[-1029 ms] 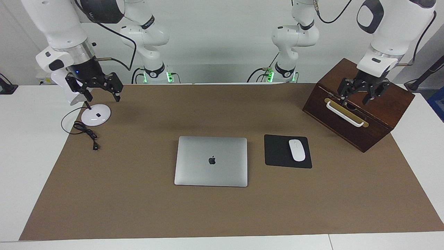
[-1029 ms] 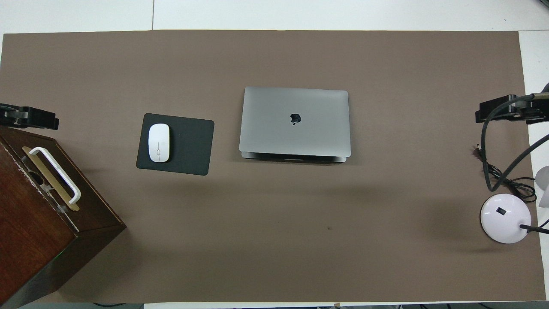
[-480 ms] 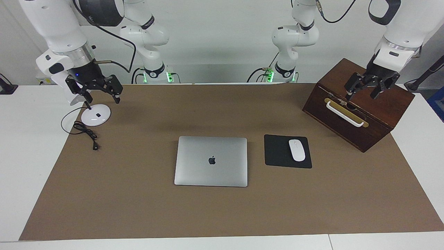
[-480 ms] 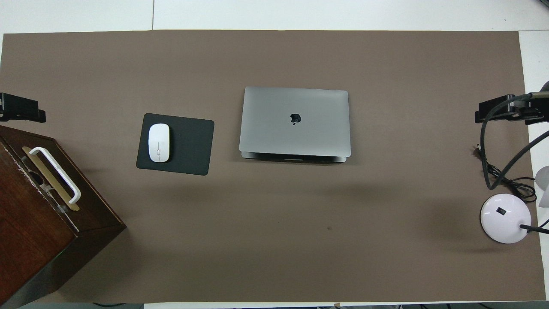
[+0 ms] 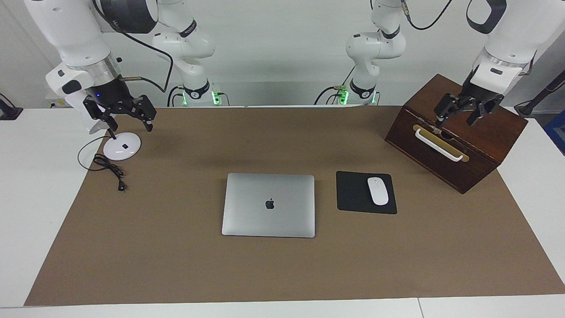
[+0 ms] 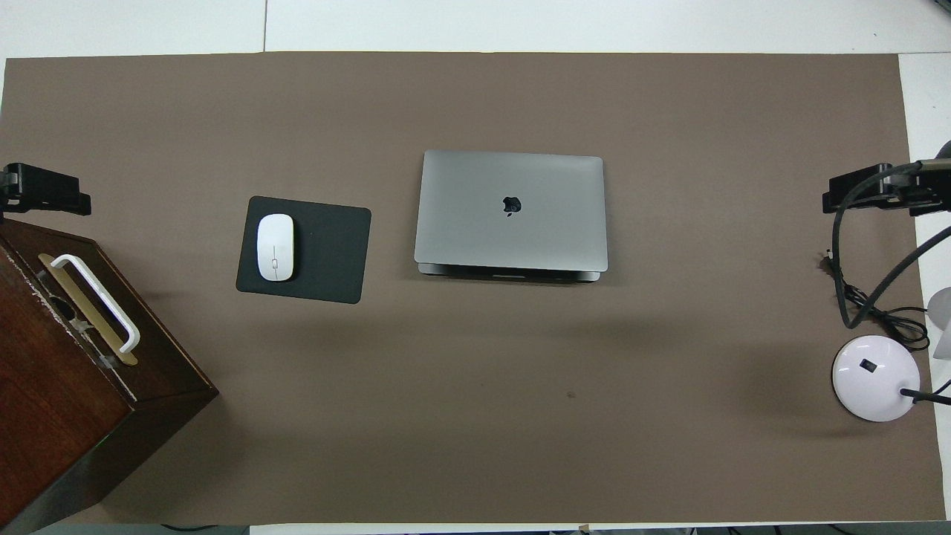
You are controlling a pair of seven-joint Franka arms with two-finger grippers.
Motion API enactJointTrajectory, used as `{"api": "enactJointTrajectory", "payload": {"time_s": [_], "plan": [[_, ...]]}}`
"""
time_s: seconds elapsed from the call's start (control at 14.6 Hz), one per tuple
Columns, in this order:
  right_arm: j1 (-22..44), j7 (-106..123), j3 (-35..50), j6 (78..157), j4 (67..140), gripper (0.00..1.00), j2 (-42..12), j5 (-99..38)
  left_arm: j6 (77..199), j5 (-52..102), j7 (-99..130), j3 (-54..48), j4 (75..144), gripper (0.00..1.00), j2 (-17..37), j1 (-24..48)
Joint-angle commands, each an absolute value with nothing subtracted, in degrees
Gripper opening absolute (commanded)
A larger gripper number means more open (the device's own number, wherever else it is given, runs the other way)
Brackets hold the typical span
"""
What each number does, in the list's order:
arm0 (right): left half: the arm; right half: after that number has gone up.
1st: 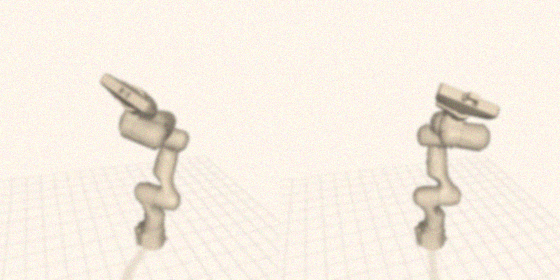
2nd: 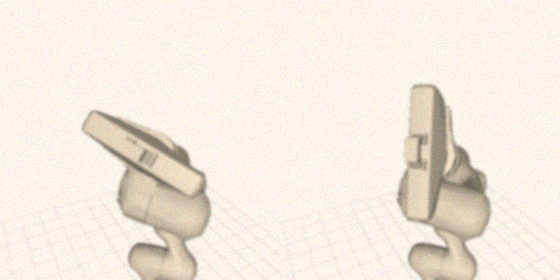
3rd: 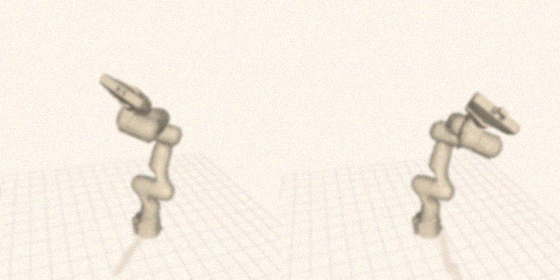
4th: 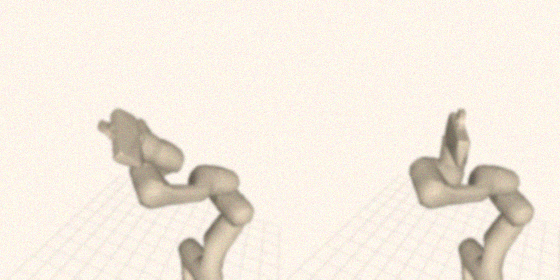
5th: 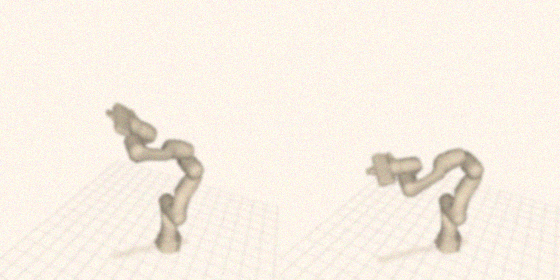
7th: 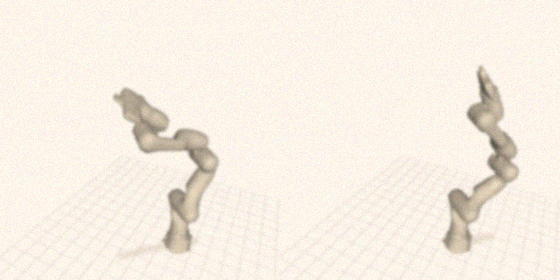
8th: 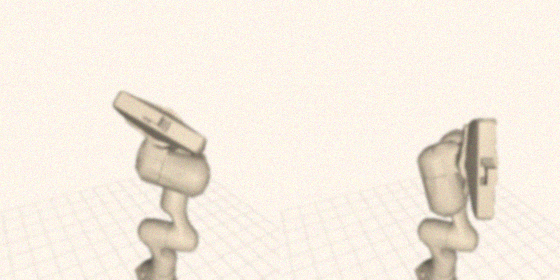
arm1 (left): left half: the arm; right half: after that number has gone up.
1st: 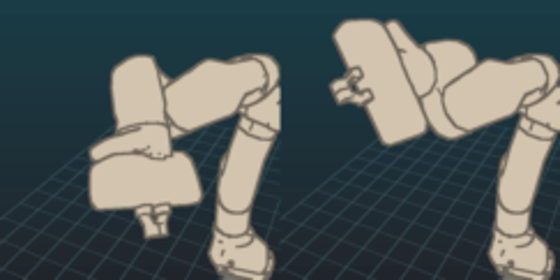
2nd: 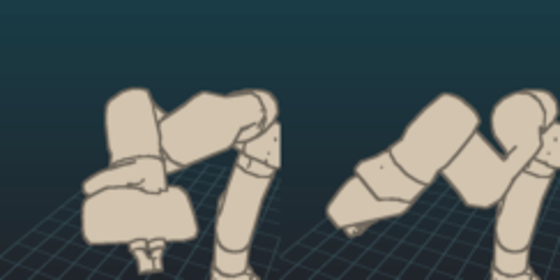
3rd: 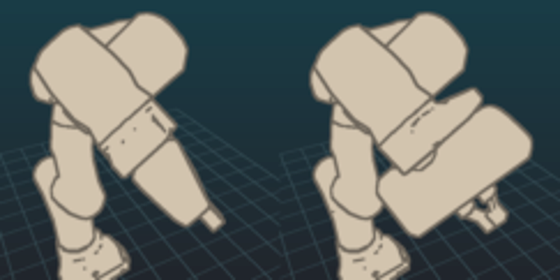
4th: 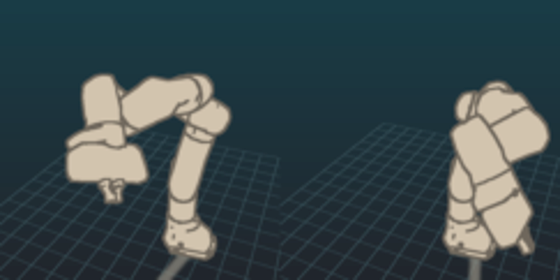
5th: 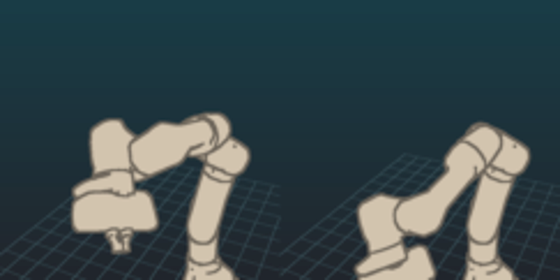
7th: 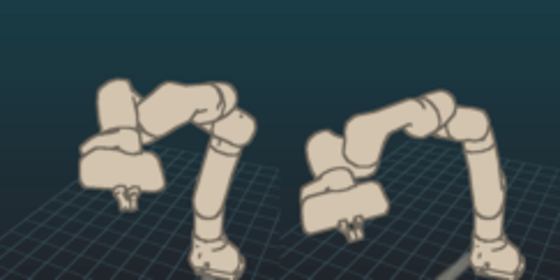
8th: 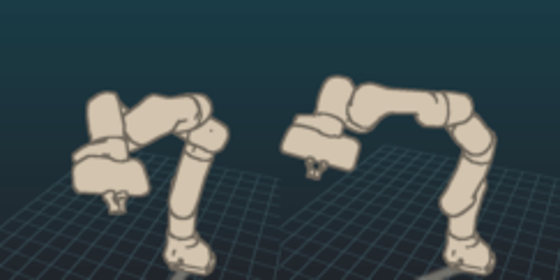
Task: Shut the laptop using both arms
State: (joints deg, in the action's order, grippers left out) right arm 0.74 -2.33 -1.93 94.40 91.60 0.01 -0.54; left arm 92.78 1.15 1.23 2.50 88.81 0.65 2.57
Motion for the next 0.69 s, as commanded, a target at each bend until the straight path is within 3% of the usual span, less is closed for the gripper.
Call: {"api": "enactJointTrajectory", "payload": {"time_s": [0.0,0.62], "plan": [[1.32,-3.52,-2.37,93.43,91.05,1.0,-0.18,-0.26,92.02,1.58,1.85,2.2,88.15,1.0,0.79,1.76],[1.67,-3.52,-2.37,93.34,90.97,1.0,-0.17,-0.26,88.24,1.14,1.23,2.72,91.14,1.0,-0.26,1.58]]}}
